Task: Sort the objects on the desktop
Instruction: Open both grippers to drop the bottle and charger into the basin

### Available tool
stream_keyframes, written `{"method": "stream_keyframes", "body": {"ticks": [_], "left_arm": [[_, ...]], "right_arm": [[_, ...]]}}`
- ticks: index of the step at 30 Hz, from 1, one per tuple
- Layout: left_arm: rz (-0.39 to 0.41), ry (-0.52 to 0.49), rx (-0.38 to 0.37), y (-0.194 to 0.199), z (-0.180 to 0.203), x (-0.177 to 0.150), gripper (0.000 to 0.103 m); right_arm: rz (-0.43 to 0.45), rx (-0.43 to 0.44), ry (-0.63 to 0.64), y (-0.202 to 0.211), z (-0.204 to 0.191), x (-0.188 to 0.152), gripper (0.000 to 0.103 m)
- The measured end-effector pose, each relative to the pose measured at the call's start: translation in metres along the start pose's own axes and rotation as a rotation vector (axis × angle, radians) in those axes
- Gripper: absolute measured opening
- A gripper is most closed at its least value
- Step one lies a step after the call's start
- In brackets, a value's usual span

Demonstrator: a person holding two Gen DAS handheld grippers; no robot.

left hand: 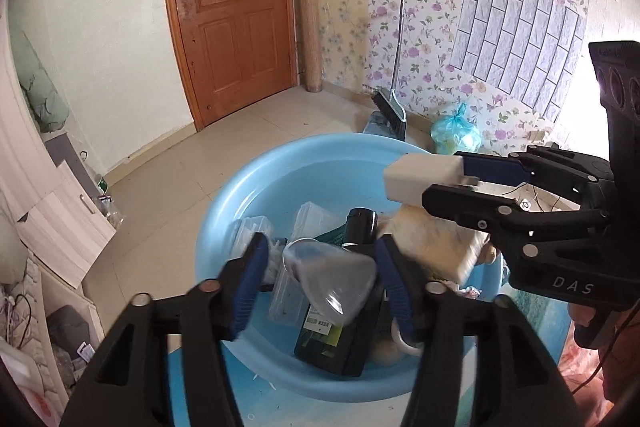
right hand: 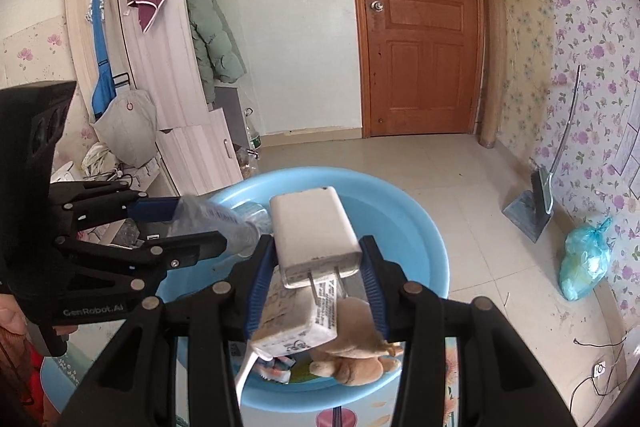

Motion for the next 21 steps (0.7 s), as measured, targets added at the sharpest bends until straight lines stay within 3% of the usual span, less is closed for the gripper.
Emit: {"method": "stream_keyframes", "body": {"ticks": [3,6,11,12,14,15,19,21], "left_arm": [[-0.01,0.015,0.011,-0.001,-0.003,-0.003,0.082],[-0.005,0.034,0.021,0.005,-0.007,-0.006,0.092],[0.022,0.067,0.046,0.02,-0.013,-0.008,0.103],[0.028,0.075,0.053,0.024,-0.014,-0.008,0.103],[0.046,0.079,0.053,0.034,-0.014,-0.009,0.103],[0.047,0.078,0.052,0.038,-0.014,-0.009,0.103],[0.045,0.076,0.109,0.06,-0.01,-0.013,0.103],[0.039,0.093,0.1,0.072,-0.009,-0.016,0.103]], "right_arm": [[-0.001,0.0,-0.015,-0.003,0.002,-0.003,0.042],[-0.007,0.001,-0.027,-0.005,0.003,-0.004,0.042],[-0.009,-0.017,-0.024,0.0,-0.003,-0.006,0.044],[-0.007,-0.026,-0.023,0.002,-0.007,-0.006,0.046],[0.004,-0.04,-0.025,0.008,-0.011,-0.006,0.067],[0.012,-0.041,-0.03,0.011,-0.012,-0.006,0.071],[0.03,-0.058,-0.064,0.022,-0.016,-0.005,0.078],[0.049,-0.071,-0.08,0.03,-0.019,-0.004,0.085]]}}
Point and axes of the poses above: each gripper's, at about its wrist camera, not at the fingertips, and y roughly against the way its jaws point, z to its right, x to its top, the point moved 1 cm from there along -y, roughly the way its jaws point, and after that the axes turned 11 degrees about x, right-handed, at the moved point
